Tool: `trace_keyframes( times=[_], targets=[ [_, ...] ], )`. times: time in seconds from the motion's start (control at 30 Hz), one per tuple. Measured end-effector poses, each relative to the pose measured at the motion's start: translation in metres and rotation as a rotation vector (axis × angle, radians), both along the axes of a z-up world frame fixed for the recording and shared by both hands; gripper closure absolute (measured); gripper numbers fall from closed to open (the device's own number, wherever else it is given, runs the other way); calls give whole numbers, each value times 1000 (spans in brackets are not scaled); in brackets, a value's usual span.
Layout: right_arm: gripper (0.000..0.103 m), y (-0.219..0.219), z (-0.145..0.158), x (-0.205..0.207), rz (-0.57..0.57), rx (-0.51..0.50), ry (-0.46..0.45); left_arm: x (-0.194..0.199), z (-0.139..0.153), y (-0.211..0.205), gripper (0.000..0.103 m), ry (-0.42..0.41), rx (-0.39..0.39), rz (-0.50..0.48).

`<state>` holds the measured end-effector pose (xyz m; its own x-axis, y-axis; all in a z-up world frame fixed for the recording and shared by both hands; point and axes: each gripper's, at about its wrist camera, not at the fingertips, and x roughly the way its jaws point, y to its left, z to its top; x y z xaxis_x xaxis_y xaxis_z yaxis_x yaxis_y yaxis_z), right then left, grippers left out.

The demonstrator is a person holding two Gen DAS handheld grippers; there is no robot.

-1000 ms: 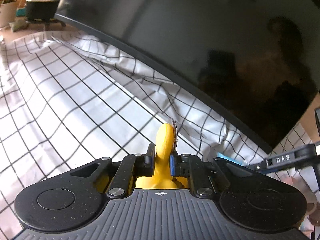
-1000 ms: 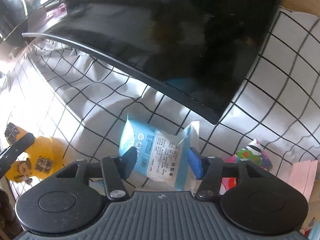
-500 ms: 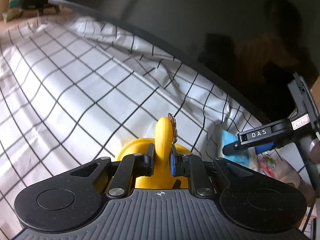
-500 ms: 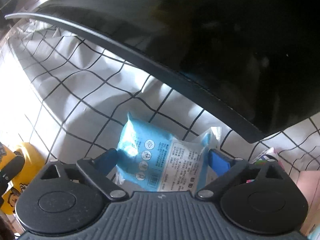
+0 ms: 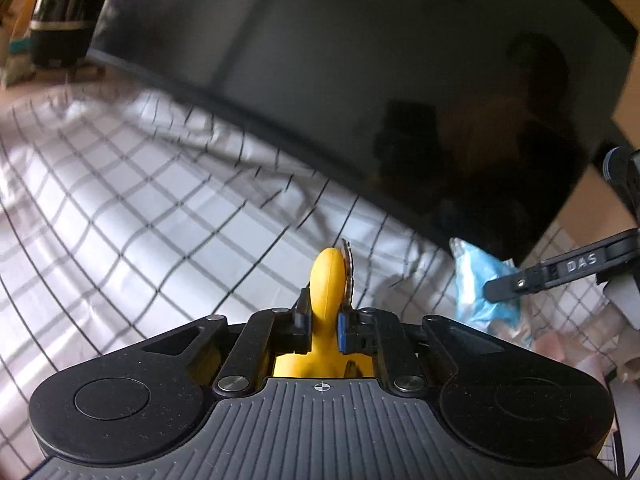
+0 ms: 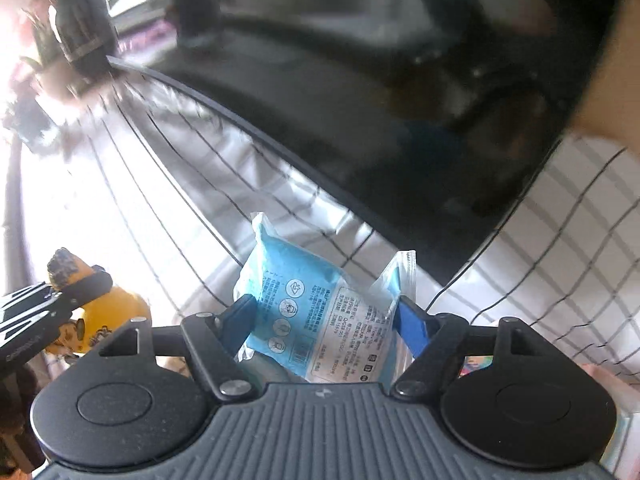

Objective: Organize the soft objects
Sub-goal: 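Carry yellow toy and wipe packet into the pink box and open both tools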

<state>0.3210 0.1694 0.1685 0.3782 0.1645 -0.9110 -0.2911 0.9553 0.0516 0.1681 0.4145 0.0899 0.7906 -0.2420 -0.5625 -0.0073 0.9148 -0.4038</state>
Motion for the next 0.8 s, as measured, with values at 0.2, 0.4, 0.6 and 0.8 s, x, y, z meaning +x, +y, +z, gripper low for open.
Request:
trace_keyframes(
  times=[0.2,0.4,0.6,0.8],
  targets=[
    [28,-23,61,-32,-18,36,-138,-20,51,-16,89,-91,56,-26],
    [28,-59,103,-80,-53,75,-266,-31,94,-54,89,-153,82,-87],
    [28,-123,113,-116,-164,105,-324,-33,120,-107,89,-203,96,-170],
    [28,-206,103,-155,-322,72,-364,-17,119,-184,89,-186,54,-324]
  ],
)
